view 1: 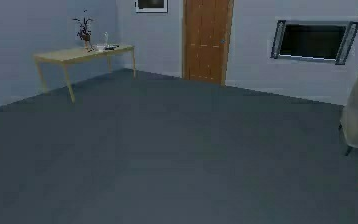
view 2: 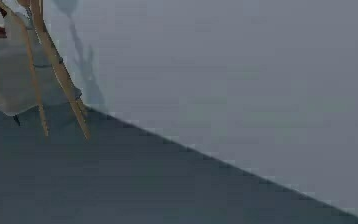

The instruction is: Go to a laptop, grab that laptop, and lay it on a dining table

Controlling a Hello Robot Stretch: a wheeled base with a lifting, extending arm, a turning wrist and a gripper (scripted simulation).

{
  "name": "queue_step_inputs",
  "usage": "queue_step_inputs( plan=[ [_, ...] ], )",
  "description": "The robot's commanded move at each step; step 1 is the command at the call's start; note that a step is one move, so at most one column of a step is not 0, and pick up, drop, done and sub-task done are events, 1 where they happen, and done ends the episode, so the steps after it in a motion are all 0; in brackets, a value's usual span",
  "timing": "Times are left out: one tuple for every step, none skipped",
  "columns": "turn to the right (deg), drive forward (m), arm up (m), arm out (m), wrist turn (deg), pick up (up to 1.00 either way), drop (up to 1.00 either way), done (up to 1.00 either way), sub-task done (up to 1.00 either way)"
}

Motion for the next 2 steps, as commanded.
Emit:
queue_step_inputs(
  plan=[
    [-45.0, 0.00, 0.00, 0.00, 0.0, 0.00, 0.00, 0.00, 0.00],
    [-15.0, 0.00, 0.00, 0.00, 0.0, 0.00, 0.00, 0.00, 0.00]
  ],
)
